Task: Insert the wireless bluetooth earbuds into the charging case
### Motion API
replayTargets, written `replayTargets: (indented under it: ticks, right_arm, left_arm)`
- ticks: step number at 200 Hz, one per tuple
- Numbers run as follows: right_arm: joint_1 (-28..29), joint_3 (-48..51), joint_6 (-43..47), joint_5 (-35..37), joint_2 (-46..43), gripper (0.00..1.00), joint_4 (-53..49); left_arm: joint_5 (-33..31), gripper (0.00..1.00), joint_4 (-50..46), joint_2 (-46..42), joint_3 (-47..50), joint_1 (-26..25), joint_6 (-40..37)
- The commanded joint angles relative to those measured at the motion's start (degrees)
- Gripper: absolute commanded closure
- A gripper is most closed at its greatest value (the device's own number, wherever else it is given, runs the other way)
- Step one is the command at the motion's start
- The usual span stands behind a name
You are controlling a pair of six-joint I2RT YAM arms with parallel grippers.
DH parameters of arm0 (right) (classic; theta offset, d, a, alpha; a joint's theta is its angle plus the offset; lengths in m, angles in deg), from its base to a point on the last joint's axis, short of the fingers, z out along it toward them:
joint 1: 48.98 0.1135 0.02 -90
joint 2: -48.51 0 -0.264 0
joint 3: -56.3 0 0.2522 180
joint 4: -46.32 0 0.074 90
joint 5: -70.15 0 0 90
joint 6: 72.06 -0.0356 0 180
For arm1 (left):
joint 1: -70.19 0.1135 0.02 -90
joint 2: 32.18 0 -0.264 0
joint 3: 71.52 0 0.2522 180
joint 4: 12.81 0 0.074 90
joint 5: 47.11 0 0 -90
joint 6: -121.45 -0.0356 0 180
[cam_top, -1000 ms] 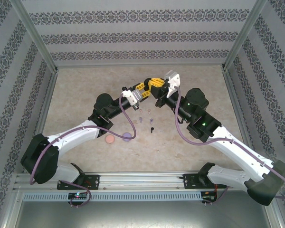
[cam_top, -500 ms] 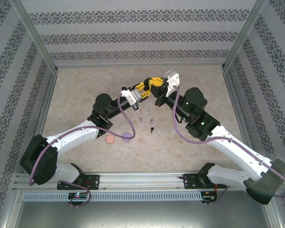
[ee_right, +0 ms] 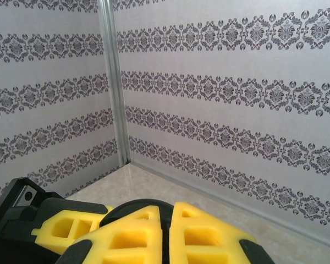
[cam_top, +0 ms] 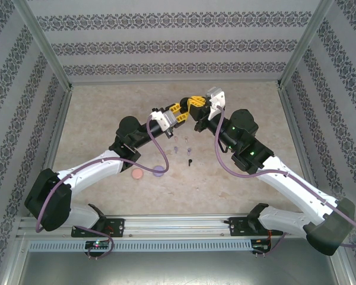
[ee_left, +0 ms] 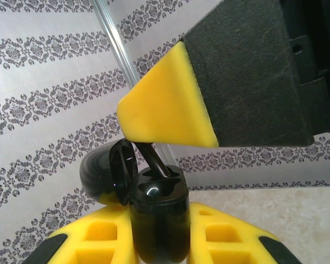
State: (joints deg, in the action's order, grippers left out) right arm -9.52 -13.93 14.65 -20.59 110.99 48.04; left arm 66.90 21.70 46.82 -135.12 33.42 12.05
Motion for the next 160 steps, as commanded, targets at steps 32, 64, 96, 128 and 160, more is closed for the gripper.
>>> replayTargets:
  ticks: [32,64,96,128,160]
  right_arm:
    - [-0.64,0.94,-1.72,-1.55,0.01,0.98,1.42]
    - [-0.68,0.66,-1.92,-2.06,0.36,0.99,1.39]
    - [-0.72,0.66,-2.16,-2.23,0.70,1.00,1.50]
    - [-0.82,0.88,-2.51,-2.24,0.90,1.00,1.43]
    - [-1.49,0.53,-2.72,0.47,-0.01,1.00,1.48]
  left_arm:
    - [1.72,1.00,1.03,-0.60,-2.76,-0.75,1.30]
    - [1.83,1.00,0.86,-0.19,-3.02,-0.93,1.29]
    - [1.91,1.00,0.77,0.00,-3.16,-1.02,1.38]
    - [2.06,1.00,0.34,0.25,-3.42,-1.24,1.29]
    - [2.21,1.00,-0.44,0.62,-3.59,-1.46,1.68]
